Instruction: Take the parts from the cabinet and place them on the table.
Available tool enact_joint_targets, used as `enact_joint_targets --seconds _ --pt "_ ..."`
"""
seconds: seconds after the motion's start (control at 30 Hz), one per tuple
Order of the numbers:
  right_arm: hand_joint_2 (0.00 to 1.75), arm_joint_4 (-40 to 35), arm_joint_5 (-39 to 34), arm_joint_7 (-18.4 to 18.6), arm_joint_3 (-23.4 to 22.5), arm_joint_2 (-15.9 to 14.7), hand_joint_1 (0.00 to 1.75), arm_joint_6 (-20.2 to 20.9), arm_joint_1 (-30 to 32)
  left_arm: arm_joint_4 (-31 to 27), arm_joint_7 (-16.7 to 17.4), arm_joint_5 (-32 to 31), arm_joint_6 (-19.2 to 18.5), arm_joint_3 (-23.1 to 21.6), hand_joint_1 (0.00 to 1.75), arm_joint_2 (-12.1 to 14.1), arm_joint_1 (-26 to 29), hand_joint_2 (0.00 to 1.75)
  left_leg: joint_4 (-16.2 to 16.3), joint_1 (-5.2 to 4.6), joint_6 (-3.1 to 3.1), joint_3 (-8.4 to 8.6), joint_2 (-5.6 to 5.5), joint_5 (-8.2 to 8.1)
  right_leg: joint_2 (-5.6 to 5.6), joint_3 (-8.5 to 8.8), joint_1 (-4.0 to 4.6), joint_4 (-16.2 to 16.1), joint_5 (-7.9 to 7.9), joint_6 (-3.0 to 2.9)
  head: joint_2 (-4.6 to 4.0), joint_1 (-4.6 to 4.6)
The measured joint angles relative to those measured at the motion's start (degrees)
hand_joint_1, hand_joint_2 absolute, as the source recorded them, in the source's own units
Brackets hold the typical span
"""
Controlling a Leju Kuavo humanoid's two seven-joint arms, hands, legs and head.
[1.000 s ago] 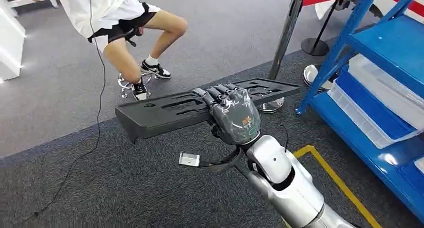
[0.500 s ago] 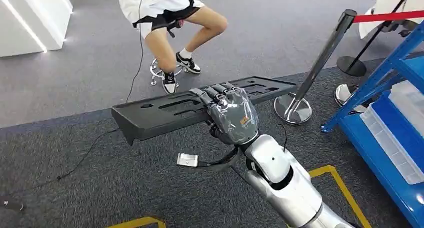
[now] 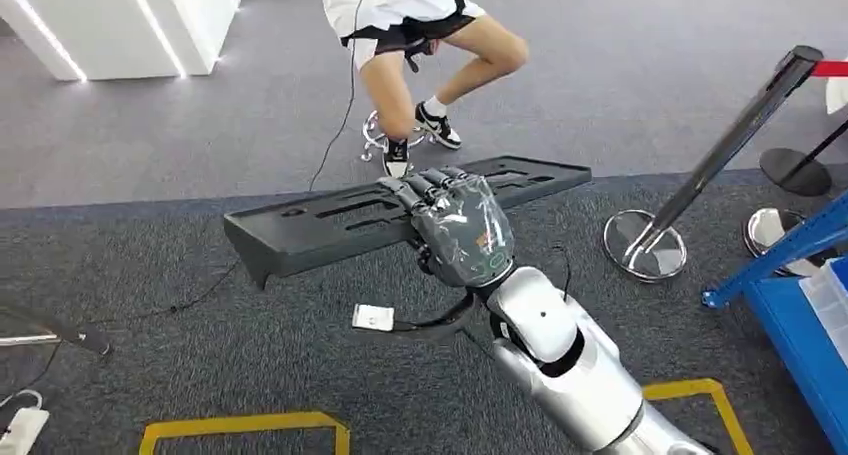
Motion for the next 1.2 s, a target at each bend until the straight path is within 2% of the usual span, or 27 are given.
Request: enact_joint_targets --seconds 0.07,0.1,0.13,0.17,0.2,0.23,0.27,0.37,0.4,0.47,0.5,0.57,0.6,0.63,0.67,0.7,0.73,0.77,0.87,0.9,0.93,0.97,1.0,1.07,1.1,1.13,1.2 --pt "1.75 0.09 0.0 0.0 0.02 0.02 1.75 0.0 0.06 0.0 -0.07 0.0 0.04 0.0 0.0 0.0 -0.05 1.75 6.65 0.33 -0.38 -3.24 0.68 -2.26 -1.79 -0.06 0.21 0.03 -0.14 -0.08 0.0 0.02" --pt "1.75 0.09 0.0 -0.02 0.04 0.02 1.75 0.02 0.06 0.0 -0.07 0.0 0.04 0.0 0.0 0.0 0.01 1.75 7.06 0.43 -0.47 -3.41 0.88 -1.75 -2.62 -0.06 0.23 0.05 -0.19 -0.05 0.0 0.02" --pt "1.75 0.09 -0.02 -0.02 0.04 0.02 1.75 0.0 0.04 0.0 -0.07 -0.02 0.09 0.0 0.0 0.0 0.12 1.75 4.77 0.51 -0.53 -2.15 1.03 -0.09 -3.42 -0.02 0.23 0.05 -0.28 0.02 0.0 0.02" --pt "1.75 0.09 -0.02 -0.02 0.04 0.02 1.75 0.02 0.02 0.0 -0.09 -0.07 0.17 0.0 0.0 0.0 0.18 1.75 0.24 0.56 -0.51 0.35 1.41 2.22 -4.19 0.11 0.23 0.06 -0.42 0.11 0.0 0.02" --pt "1.75 0.09 -0.02 0.0 0.04 0.02 1.75 0.0 0.0 0.0 -0.13 -0.07 0.35 0.0 0.0 0.0 0.19 1.75 -5.38 0.56 -0.39 3.57 2.53 4.53 -4.88 0.35 0.23 0.07 -0.61 0.29 0.0 0.02" --pt "1.75 0.07 -0.02 -0.02 0.04 0.02 1.75 0.0 -0.03 0.0 -0.18 -0.07 0.46 0.0 0.0 0.0 0.08 1.75 -9.25 0.15 -0.17 5.37 5.09 3.98 -5.57 0.59 0.27 0.03 -0.77 0.54 0.0 0.04" --pt "1.75 0.07 -0.02 0.0 0.04 0.02 1.75 0.0 -0.19 0.0 -0.2 -0.09 0.5 0.0 0.0 0.0 0.02 1.75 -9.36 -0.29 0.37 5.6 5.0 4.26 -6.03 0.55 0.65 0.01 -0.88 0.85 0.0 0.06" --pt "1.75 0.07 -0.04 -0.02 0.09 0.2 1.75 0.0 -0.35 0.0 -0.22 -0.26 0.5 0.02 0.0 0.04 0.31 1.75 -9.34 -0.81 1.46 5.06 3.09 4.39 -7.36 0.83 0.31 -0.34 -0.76 1.75 0.0 0.04" --pt "1.75 0.04 -0.02 -0.02 0.09 0.39 1.75 0.0 -0.45 0.0 -0.22 -0.33 0.5 0.02 0.0 0.04 0.23 1.75 -10.19 -0.53 1.97 5.67 2.52 4.71 -7.59 1.19 0.4 -0.39 -1.04 2.34 0.0 0.04" --pt "1.75 0.07 -0.13 0.0 0.11 0.39 1.75 -0.07 -0.88 0.0 -0.26 -0.42 0.5 0.0 0.0 0.02 0.29 1.75 -10.98 -0.28 2.69 6.3 1.57 5.15 -2.48 -0.37 0.01 3.13 -3.56 2.47 0.0 0.1" --pt "1.75 0.07 -0.22 0.02 0.11 0.39 1.75 -0.04 -1.18 0.0 -0.31 -0.48 0.5 0.02 0.0 0.02 0.1 1.75 -10.97 -0.29 2.83 6.19 0.99 5.17 -1.09 -2.7 0.05 7.67 -5.82 2.37 0.0 0.13" --pt "1.75 0.15 -0.31 0.22 0.13 0.37 1.75 0.13 -1.34 0.0 -0.33 -0.66 0.5 0.02 0.0 0.02 -0.05 1.75 -10.86 -0.44 3.0 6.07 -0.61 5.19 -0.22 -7.23 0.21 16.2 -8.75 2.36 0.0 0.13" --pt "1.75 0.24 -0.48 0.44 0.13 0.46 1.75 0.33 -1.64 0.0 -0.33 -0.83 0.5 0.02 0.0 0.04 -0.05 1.75 -10.75 -0.55 3.0 6.03 -1.49 5.19 -0.16 -8.25 0.21 17.63 -8.37 2.29 0.0 0.11" --pt "1.75 0.26 -0.61 0.68 0.13 0.63 1.75 0.55 -2.06 0.0 -0.33 -1.0 0.5 0.02 0.0 0.04 -0.05 1.75 -10.56 -0.58 2.99 6.02 -2.37 5.19 -0.14 -7.8 0.2 16.1 -6.57 2.14 0.0 0.13" --pt "1.75 0.24 -0.96 1.01 0.13 0.92 1.75 1.05 -2.64 0.0 -0.33 -1.07 0.5 0.02 0.0 0.04 -0.02 1.75 -10.32 -0.6 2.98 6.03 -3.2 5.18 0.08 -6.27 0.2 12.58 -4.08 1.93 0.0 0.11" --pt "1.75 0.24 -1.14 1.03 0.13 1.33 1.75 1.51 -3.4 0.0 -0.35 -1.09 0.5 0.04 0.0 0.04 -0.02 1.75 -10.02 -0.61 2.85 6.02 -4.05 5.08 1.09 -3.93 0.21 7.4 -1.12 1.64 0.0 0.13" --pt "1.75 0.24 -1.38 1.03 0.13 1.64 1.75 1.84 -4.21 0.0 -0.37 -1.14 0.5 0.02 0.0 0.04 -0.02 1.75 -9.78 -0.56 2.74 5.88 -4.72 5.0 3.69 -1.75 0.16 2.6 0.95 1.3 0.0 0.13" --pt "1.75 0.24 -1.57 1.03 0.13 1.88 1.75 2.17 -4.82 0.0 -0.48 -1.25 0.5 0.04 0.0 -0.11 -0.16 1.75 -9.36 -0.89 2.48 5.41 -5.28 4.9 5.96 -1.19 -0.12 0.94 0.04 1.06 0.0 0.02" --pt "1.75 0.04 -1.66 1.01 0.13 2.97 1.75 2.38 -5.87 0.0 -0.5 -1.27 0.52 0.02 0.0 -0.11 0.1 1.75 -9.69 0.06 1.38 4.68 -7.56 5.41 3.84 -1.15 0.52 0.5 0.05 1.01 0.0 0.09" --pt "1.75 0.04 -1.66 1.01 0.13 3.46 1.75 2.38 -6.24 0.0 -0.5 -1.27 0.52 0.02 0.0 -0.09 0.26 1.75 -9.83 -0.28 0.94 4.46 -8.34 5.51 3.06 -0.47 -0.01 -0.2 0.38 0.55 0.0 0.06" --pt "1.75 0.04 -1.66 1.03 0.13 3.85 1.75 2.38 -6.55 0.02 -0.5 -1.27 0.52 0.02 0.0 -0.02 0.42 1.75 -8.97 -0.2 1.07 4.36 -5.88 5.05 1.93 -0.06 -0.2 -0.89 0.71 0.36 0.0 0.11" --pt "1.75 0.02 -1.66 1.09 0.13 4.2 1.75 2.38 -6.69 0.02 -0.5 -1.29 0.5 0.02 0.0 -0.15 0.34 1.75 -7.09 -0.46 0.69 3.46 -2.56 3.59 1.44 0.28 -0.11 -1.34 0.83 0.13 0.0 -0.4" --pt "1.75 0.0 -1.66 1.09 0.13 4.24 1.75 2.43 -7.08 0.02 -0.5 -1.29 0.57 0.02 0.0 -0.13 0.15 1.75 -3.58 -0.23 0.33 1.76 -0.77 1.6 0.41 0.39 0.06 -1.43 0.83 -0.26 0.0 -0.37" --pt "1.75 0.0 -1.66 1.09 0.13 4.31 1.75 2.49 -7.21 0.02 -0.57 -1.44 0.63 0.02 0.0 -0.13 -0.08 1.75 5.26 0.35 -0.29 -2.74 0.55 -2.07 -1.66 0.43 0.22 -1.4 0.6 -0.31 0.0 -0.39" --pt "1.75 0.0 -1.66 1.09 0.13 4.44 1.75 2.51 -7.22 0.02 -0.63 -1.44 0.63 0.02 0.0 -0.13 -0.08 1.75 7.35 0.57 -0.58 -3.88 0.76 -2.33 -2.59 0.43 0.22 -1.38 0.47 -0.2 0.0 -0.42" --pt "1.75 0.0 -1.66 1.09 0.13 4.55 1.75 2.53 -7.22 0.02 -0.63 -1.46 0.63 0.02 0.0 -0.13 0.03 1.75 6.42 0.83 -0.83 -3.48 0.95 -1.15 -3.39 0.52 0.2 -1.37 0.33 -0.1 0.0 -0.42" --pt "1.75 0.0 -1.66 1.09 0.13 4.79 1.75 2.56 -7.37 0.02 -0.63 -1.53 0.63 0.02 0.0 -0.13 0.21 1.75 -1.8 1.26 -1.16 0.89 1.95 3.39 -4.84 0.88 0.15 -1.23 -0.18 0.29 0.0 -0.42"
